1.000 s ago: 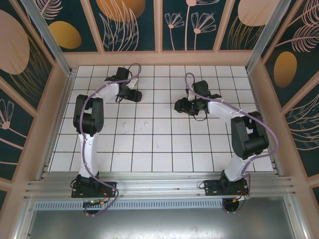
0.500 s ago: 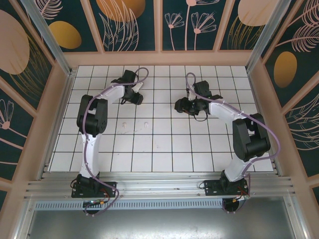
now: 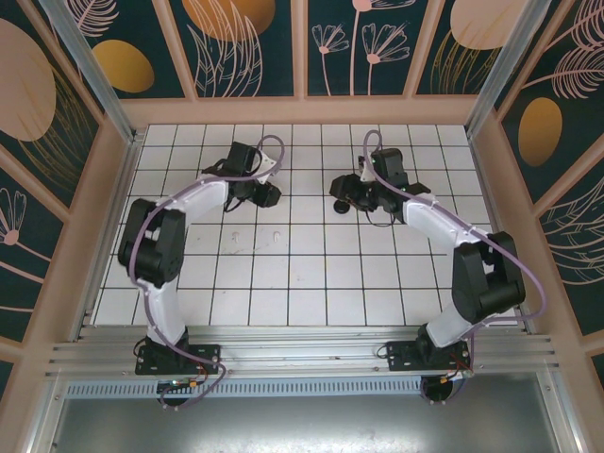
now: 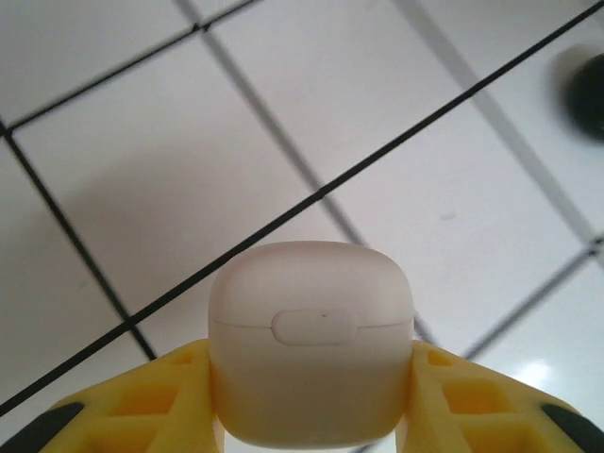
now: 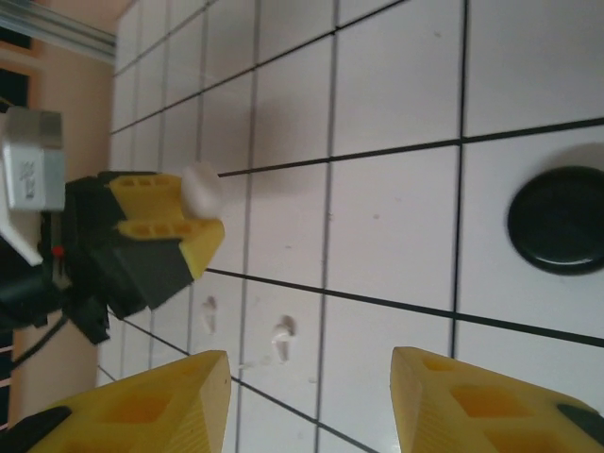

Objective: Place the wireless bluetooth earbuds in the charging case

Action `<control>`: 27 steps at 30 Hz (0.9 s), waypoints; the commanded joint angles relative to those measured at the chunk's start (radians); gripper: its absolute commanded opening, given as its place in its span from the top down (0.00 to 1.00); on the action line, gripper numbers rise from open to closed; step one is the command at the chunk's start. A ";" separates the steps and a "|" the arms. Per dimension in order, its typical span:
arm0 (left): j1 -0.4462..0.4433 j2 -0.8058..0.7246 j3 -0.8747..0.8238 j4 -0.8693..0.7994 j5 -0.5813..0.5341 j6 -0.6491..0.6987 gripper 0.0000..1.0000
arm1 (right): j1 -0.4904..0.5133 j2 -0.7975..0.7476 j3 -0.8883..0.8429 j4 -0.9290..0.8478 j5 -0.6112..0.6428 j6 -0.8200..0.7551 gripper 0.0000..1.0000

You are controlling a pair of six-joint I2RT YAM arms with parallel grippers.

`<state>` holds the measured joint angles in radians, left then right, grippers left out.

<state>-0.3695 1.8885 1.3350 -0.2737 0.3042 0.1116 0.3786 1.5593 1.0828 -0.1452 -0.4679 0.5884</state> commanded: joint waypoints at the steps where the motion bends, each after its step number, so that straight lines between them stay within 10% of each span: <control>1: 0.000 -0.125 -0.099 0.176 0.162 -0.039 0.74 | 0.053 -0.064 0.013 0.055 0.026 0.046 0.52; 27: -0.147 -0.453 -0.328 0.426 0.236 -0.068 0.73 | 0.220 -0.203 0.011 0.170 0.181 0.115 0.49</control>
<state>-0.5007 1.4540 1.0260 0.1246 0.5228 0.0551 0.5720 1.4368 1.0992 -0.0399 -0.3401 0.6804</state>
